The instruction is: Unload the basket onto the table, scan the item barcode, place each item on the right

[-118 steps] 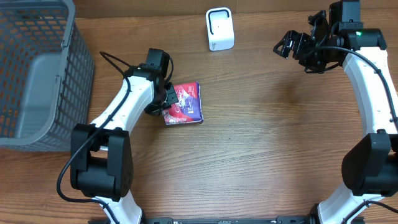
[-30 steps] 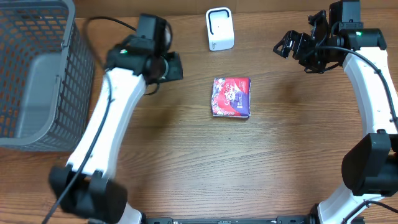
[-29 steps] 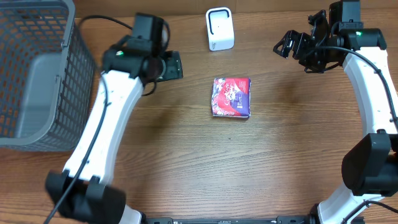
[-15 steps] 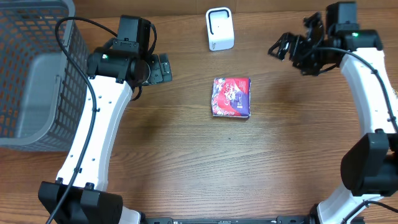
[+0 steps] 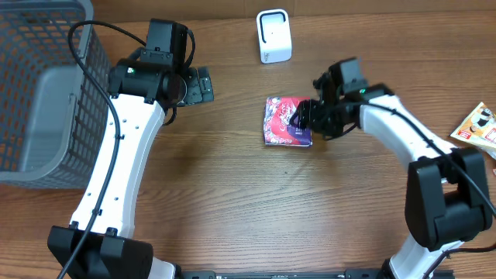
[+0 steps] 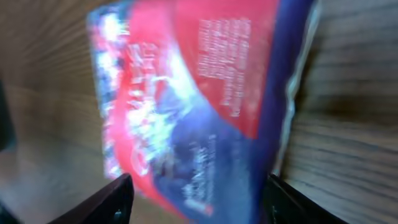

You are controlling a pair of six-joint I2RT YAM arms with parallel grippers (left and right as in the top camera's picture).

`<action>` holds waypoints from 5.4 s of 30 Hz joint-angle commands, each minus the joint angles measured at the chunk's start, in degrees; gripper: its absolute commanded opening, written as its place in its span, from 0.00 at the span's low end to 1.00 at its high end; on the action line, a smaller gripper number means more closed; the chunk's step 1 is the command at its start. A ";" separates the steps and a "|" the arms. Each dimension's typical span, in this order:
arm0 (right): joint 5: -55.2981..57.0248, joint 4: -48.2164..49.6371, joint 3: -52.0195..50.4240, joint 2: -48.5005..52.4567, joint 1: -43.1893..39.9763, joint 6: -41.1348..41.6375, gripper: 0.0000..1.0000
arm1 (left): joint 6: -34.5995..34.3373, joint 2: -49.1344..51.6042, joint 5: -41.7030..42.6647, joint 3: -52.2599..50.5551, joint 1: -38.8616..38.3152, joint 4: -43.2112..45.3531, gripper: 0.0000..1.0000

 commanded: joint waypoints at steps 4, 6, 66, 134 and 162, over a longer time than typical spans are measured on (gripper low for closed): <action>7.02 4.59 -3.80 -0.09 0.42 5.14 0.67 | 1.29 0.28 -0.72 0.33 -0.02 -0.11 1.00; 9.03 4.48 -3.80 -0.09 0.39 5.14 0.64 | 1.29 0.28 -0.72 0.33 -0.02 -0.11 1.00; 33.20 -14.64 12.74 -0.15 11.89 0.74 0.69 | 1.29 0.28 -0.72 0.33 -0.02 -0.11 1.00; 19.87 -23.61 18.73 -0.17 3.39 -10.21 0.72 | 1.29 0.28 -0.72 0.33 -0.02 -0.11 1.00; 49.59 -9.03 2.82 0.17 24.28 -2.91 0.69 | 1.29 0.28 -0.72 0.33 -0.02 -0.11 1.00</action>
